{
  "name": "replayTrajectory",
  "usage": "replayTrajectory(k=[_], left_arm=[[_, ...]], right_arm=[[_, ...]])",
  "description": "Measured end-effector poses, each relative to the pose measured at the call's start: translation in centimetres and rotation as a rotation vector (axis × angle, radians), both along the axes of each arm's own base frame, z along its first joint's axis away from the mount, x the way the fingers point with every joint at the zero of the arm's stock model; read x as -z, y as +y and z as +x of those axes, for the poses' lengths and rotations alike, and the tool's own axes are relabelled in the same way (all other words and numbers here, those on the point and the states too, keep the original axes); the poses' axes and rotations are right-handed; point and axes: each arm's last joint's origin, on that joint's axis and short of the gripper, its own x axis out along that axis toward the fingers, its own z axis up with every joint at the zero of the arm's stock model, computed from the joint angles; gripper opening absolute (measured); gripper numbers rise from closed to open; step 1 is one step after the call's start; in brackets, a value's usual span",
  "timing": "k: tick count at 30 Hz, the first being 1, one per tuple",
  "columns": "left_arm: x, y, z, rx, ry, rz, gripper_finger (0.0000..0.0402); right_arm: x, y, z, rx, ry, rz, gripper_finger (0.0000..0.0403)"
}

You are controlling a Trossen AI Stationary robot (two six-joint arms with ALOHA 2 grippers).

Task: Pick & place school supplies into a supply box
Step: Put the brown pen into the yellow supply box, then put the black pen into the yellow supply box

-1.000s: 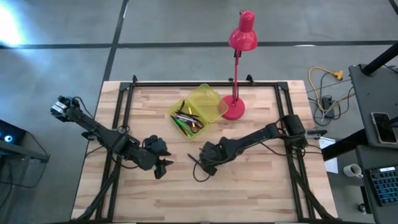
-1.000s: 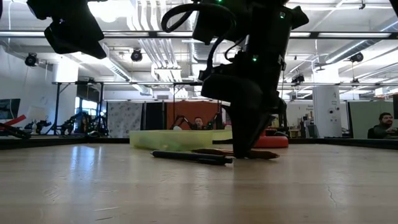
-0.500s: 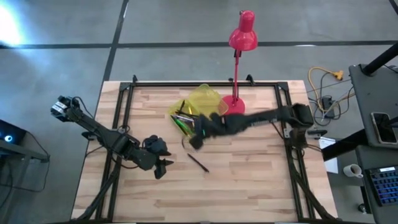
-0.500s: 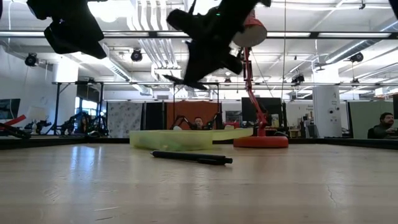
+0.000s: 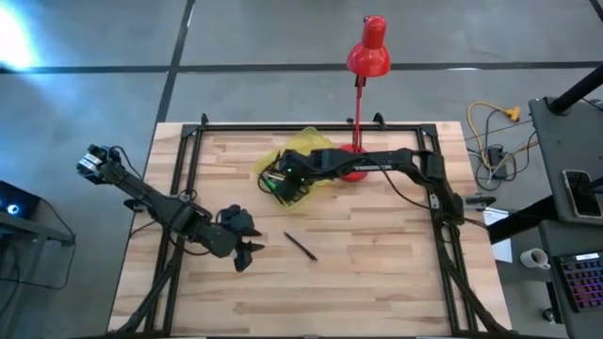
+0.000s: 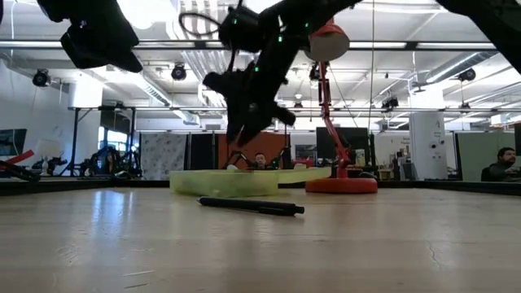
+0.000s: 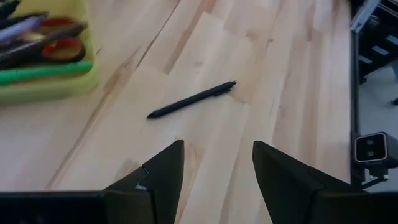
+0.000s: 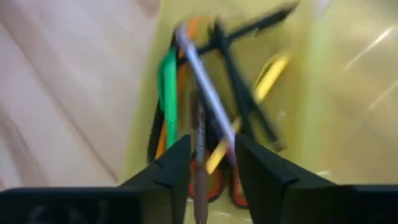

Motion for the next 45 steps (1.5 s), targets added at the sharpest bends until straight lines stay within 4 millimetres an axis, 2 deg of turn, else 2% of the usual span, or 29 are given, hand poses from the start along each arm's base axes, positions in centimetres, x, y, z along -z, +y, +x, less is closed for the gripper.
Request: replayTrajectory(k=[4,7,9,12,16,19,21,24,27,31,36,40,45], left_arm=[[-0.2,-0.3,0.5,0.065,-0.044,0.051,0.0175],[0.3,-0.6,1.3,0.121,-0.054,0.117,0.0175],[1.0,-1.1,2.1,0.176,-0.056,0.182,0.0175],[2.5,-2.1,3.7,0.306,-0.066,0.285,0.0175],[5.2,-3.2,5.7,0.517,-0.045,0.348,0.0175],[7.0,-3.3,6.8,0.583,0.018,0.357,0.0175],[7.4,-3.4,7.5,0.620,0.025,0.390,0.0175],[7.1,-3.5,8.9,0.688,-0.001,0.450,0.0175],[6.5,-2.7,10.3,0.732,-0.027,0.442,0.0175],[6.4,-0.2,11.7,0.724,-0.024,0.417,0.0175],[6.9,2.7,12.7,0.774,-0.025,0.354,0.0175],[7.4,3.5,13.3,0.821,-0.028,0.390,0.0175],[9.3,4.3,14.3,0.823,0.035,0.397,0.0175]], right_arm=[[-3.9,2.0,-1.4,-0.014,0.002,-0.144,0.0154],[-5.5,3.5,-3.3,-0.031,0.091,-0.227,0.0178],[-6.5,5.2,-5.0,-0.048,0.156,-0.295,0.0189],[-8.7,8.8,-8.7,-0.108,0.209,-0.408,0.0199],[-8.0,13.4,-12.5,-0.169,0.219,-0.384,0.0200],[-8.1,15.6,-14.9,-0.071,0.138,-0.302,0.0201],[-8.1,16.8,-16.5,0.018,0.085,-0.230,0.0201],[-6.8,18.6,-17.9,0.090,0.077,-0.166,0.0201],[-6.2,19.4,-19.0,0.141,0.077,-0.143,0.0201],[-4.9,20.1,-20.0,0.165,0.117,-0.136,0.0201],[-3.8,19.6,-21.0,0.205,0.176,-0.095,0.0201],[-2.9,19.0,-22.3,0.234,0.198,-0.087,0.0201],[-2.2,18.1,-24.0,0.281,0.195,-0.072,0.0201]])
